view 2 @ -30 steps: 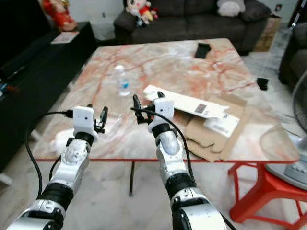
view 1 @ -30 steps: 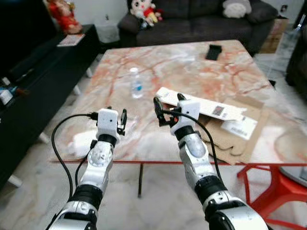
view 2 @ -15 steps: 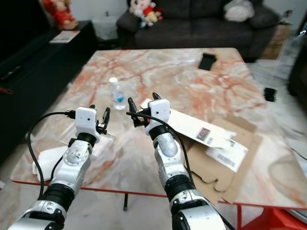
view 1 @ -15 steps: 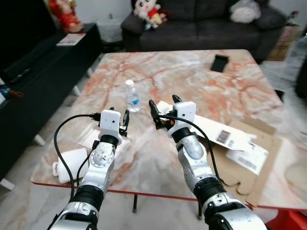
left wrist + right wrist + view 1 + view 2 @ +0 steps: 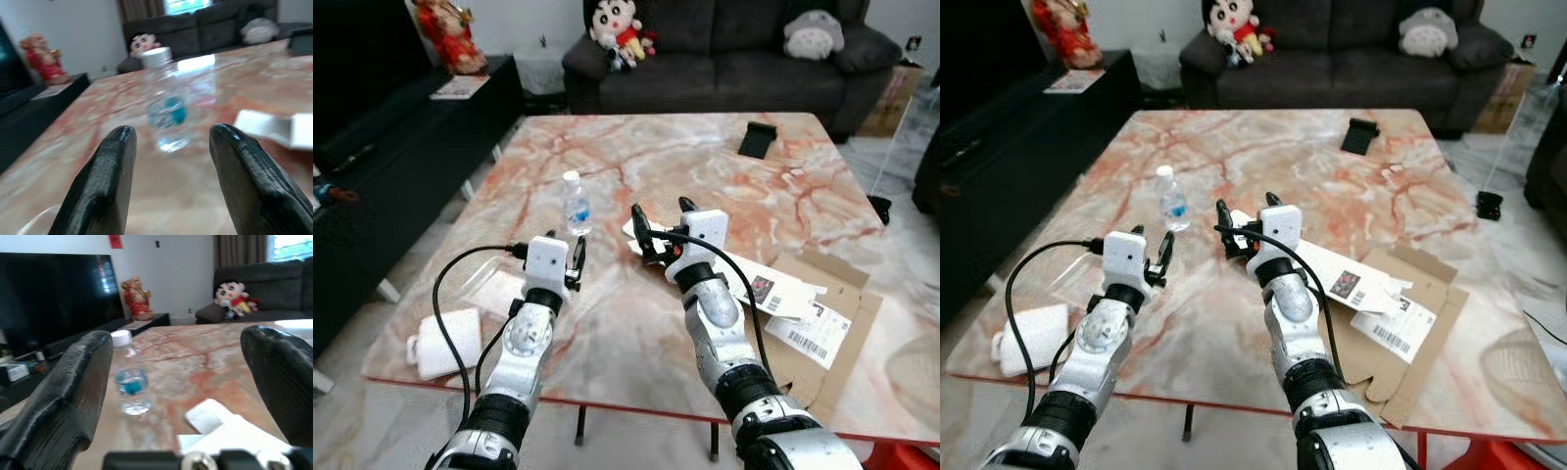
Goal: Picking trash to rubbish bin
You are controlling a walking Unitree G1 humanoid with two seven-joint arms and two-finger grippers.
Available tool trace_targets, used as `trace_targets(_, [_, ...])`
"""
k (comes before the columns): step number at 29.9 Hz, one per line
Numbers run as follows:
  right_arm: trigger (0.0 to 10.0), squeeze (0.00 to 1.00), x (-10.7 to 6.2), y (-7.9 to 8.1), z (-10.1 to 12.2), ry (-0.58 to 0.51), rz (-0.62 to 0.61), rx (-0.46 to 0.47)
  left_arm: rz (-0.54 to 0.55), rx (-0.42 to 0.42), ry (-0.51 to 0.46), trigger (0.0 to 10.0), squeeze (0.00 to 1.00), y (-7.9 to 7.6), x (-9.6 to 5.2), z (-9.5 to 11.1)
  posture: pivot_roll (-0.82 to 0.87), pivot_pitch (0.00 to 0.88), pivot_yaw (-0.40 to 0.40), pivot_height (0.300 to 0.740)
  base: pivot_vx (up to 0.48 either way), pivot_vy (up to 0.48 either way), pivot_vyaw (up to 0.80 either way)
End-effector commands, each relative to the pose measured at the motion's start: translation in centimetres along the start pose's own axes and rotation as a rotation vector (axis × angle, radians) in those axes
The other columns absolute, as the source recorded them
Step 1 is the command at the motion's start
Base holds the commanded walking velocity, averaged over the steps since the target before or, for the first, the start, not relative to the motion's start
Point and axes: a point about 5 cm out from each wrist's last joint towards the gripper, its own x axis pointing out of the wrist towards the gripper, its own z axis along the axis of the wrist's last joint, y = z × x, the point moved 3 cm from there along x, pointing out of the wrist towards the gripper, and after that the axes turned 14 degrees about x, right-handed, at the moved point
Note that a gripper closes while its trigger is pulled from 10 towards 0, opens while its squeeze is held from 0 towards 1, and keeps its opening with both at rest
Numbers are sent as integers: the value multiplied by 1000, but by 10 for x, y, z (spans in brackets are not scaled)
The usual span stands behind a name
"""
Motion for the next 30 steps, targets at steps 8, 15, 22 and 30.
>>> trace_targets(8, [10000,0,-3,3,-5,20,6,8,-101,99,153,10000,0,12,6,-22,67,0,68,740,0,0,0])
trace_targets(15, [10000,0,-2,1,-3,19,0,5,-154,79,243,10000,0,6,17,-29,61,0,59,740,0,0,0])
trace_targets(22, [10000,0,-1,-4,4,2,-15,1,-156,40,281,10000,0,4,24,-26,53,0,50,740,0,0,0])
trace_targets(30, [10000,0,-2,-4,2,13,-10,-4,-158,58,291,10000,0,4,27,-27,55,0,39,740,0,0,0])
